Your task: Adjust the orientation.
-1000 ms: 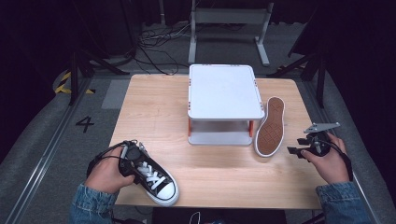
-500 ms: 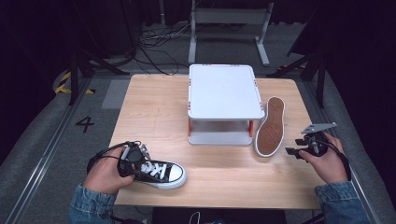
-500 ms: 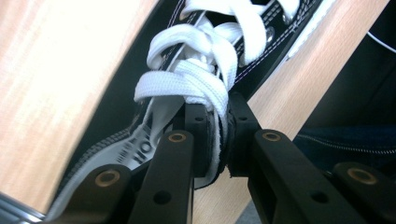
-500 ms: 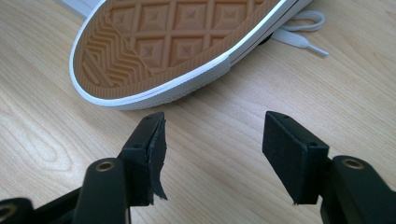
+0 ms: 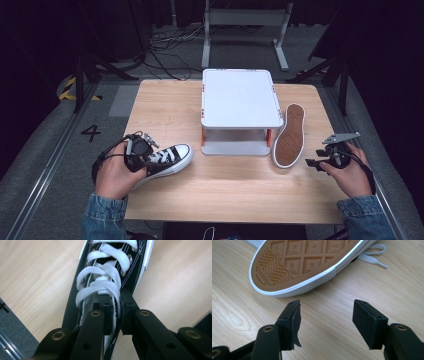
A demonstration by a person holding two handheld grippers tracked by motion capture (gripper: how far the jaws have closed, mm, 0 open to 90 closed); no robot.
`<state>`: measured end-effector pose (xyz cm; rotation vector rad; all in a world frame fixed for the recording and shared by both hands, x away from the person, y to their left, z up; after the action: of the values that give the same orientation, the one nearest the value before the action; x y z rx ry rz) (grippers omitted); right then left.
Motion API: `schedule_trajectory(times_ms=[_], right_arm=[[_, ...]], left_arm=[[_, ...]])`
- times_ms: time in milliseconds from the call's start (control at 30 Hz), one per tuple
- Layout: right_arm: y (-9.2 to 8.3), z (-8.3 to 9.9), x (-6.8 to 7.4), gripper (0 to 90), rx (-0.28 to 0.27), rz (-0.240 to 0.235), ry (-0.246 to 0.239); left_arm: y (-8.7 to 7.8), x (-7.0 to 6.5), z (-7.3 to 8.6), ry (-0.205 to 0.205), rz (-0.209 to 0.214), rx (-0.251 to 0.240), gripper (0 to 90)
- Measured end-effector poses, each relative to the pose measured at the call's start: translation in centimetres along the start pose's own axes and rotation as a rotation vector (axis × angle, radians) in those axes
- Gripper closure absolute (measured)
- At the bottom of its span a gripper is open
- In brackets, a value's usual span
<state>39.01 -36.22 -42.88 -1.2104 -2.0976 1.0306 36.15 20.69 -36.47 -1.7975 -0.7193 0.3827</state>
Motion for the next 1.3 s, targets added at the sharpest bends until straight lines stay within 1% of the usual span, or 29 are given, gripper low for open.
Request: schedule_trajectory(times_ms=[33,67,200,267,333,400,500,567,600,667,700,733,767,800,833,867,900,933,967,1000,1033,1067,1100,1133,1167,1200,1233,1267,1300], right_arm=[[0.0,0.1,0.0,40.9,-0.001,0.001,0.002],[-0.1,0.1,0.0,40.9,0.0,0.005,0.005],[-0.1,0.5,-0.2,40.9,0.005,0.008,0.014],[-0.1,0.6,-0.2,40.9,0.005,0.008,0.013],[-0.2,0.6,-0.2,40.9,0.005,0.009,0.015],[-0.2,0.8,-0.3,40.9,0.005,0.01,0.018],[-0.2,0.9,-0.4,40.9,0.006,0.008,0.023],[-0.2,0.9,-0.5,40.9,0.007,0.009,0.024],[-0.2,0.9,-0.5,40.9,0.007,0.009,0.024],[-0.2,0.9,-0.4,40.9,0.004,0.006,0.022],[-0.3,0.9,-0.4,40.9,0.003,0.008,0.02],[-0.3,0.9,-0.4,40.9,0.001,0.008,0.021],[-0.3,0.8,-0.4,40.9,-0.001,0.006,0.021],[-0.3,0.8,-0.4,40.9,-0.002,0.006,0.021],[-0.3,0.7,-0.4,40.9,-0.002,0.004,0.018],[-0.3,0.6,-0.4,40.7,-0.004,0.001,0.017],[-0.3,0.5,-0.4,40.7,-0.005,0.002,0.014],[-0.3,0.4,-0.4,40.7,-0.007,0.001,0.015],[-0.3,0.3,-0.4,40.5,-0.008,-0.003,0.015],[-0.3,0.3,-0.4,40.5,-0.008,-0.003,0.015],[-0.1,0.2,-0.4,40.5,-0.003,-0.007,0.009],[0.0,0.1,-0.4,40.5,-0.003,-0.009,0.006],[0.0,0.1,-0.4,40.5,-0.003,-0.009,0.006],[0.0,0.0,-0.3,40.5,-0.002,-0.011,0.003],[0.1,-0.2,-0.1,40.4,-0.005,-0.016,-0.002],[0.2,-0.2,-0.1,40.2,-0.004,-0.019,-0.002],[0.2,-0.3,0.0,40.2,-0.003,-0.019,-0.007],[0.2,-0.3,0.0,40.2,-0.003,-0.019,-0.007],[0.2,-0.3,0.0,40.2,-0.004,-0.021,-0.009]], left_arm=[[0.0,0.3,-0.3,-0.02,-0.017,-0.018,83.5],[-0.1,0.7,-0.6,-0.053,-0.011,-0.035,83.5],[0.3,2.0,-2.2,-0.112,-0.03,-0.053,83.4],[1.0,2.7,-3.2,-0.149,-0.052,-0.07,83.4],[1.5,3.0,-3.6,-0.158,-0.065,-0.072,83.3],[3.0,3.7,-4.5,-0.192,-0.088,-0.082,83.4],[4.6,4.0,-4.9,-0.203,-0.086,-0.069,83.3],[5.7,4.2,-4.9,-0.209,-0.077,-0.043,82.9],[5.7,4.2,-4.9,-0.209,-0.077,-0.043,82.6],[6.4,4.1,-4.8,-0.215,-0.041,-0.039,81.9],[6.4,3.9,-4.8,-0.22,-0.034,-0.032,78.7],[6.2,3.8,-4.8,-0.216,-0.05,-0.034,72.2],[6.0,3.7,-4.7,-0.214,-0.05,-0.043,60.6],[5.7,3.4,-4.5,-0.21,-0.018,-0.055,53.6],[5.3,3.1,-4.1,-0.183,-0.011,-0.052,45.7],[4.9,2.7,-3.7,-0.159,-0.027,-0.042,40.6],[4.5,2.5,-3.2,-0.128,-0.061,-0.022,40.7],[4.1,2.3,-2.7,-0.102,-0.101,0.013,40.3],[3.8,2.0,-2.0,-0.058,-0.156,0.061,38.9],[3.8,2.0,-2.0,-0.058,-0.156,0.061,38.8],[3.7,1.8,-1.1,-0.014,-0.179,0.146,39.5],[3.9,1.8,-0.6,0.001,-0.175,0.177,41.3],[3.9,1.8,-0.6,0.001,-0.175,0.177,44.2],[4.4,2.0,-0.3,0.015,-0.174,0.194,44.2],[5.1,2.2,0.0,0.01,-0.136,0.217,58.5],[5.5,2.1,0.2,0.012,-0.096,0.224,68.1],[5.7,2.0,0.1,0.035,-0.086,0.222,75.6],[5.7,2.0,0.1,0.035,-0.086,0.222,79.0],[5.6,1.9,0.1,0.033,-0.06,0.218,79.0]])
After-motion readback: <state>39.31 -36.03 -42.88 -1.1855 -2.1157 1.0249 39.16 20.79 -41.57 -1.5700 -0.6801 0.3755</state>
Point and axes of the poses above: each handheld gripper's, and its own axes: y roughly forward along the jaws, z roughly out of its underside, x roughly to its left, the point moved 1 cm from there along y, roughly forward along the jaws, and after that the axes turned 8 degrees about y, right-handed, at the moved point
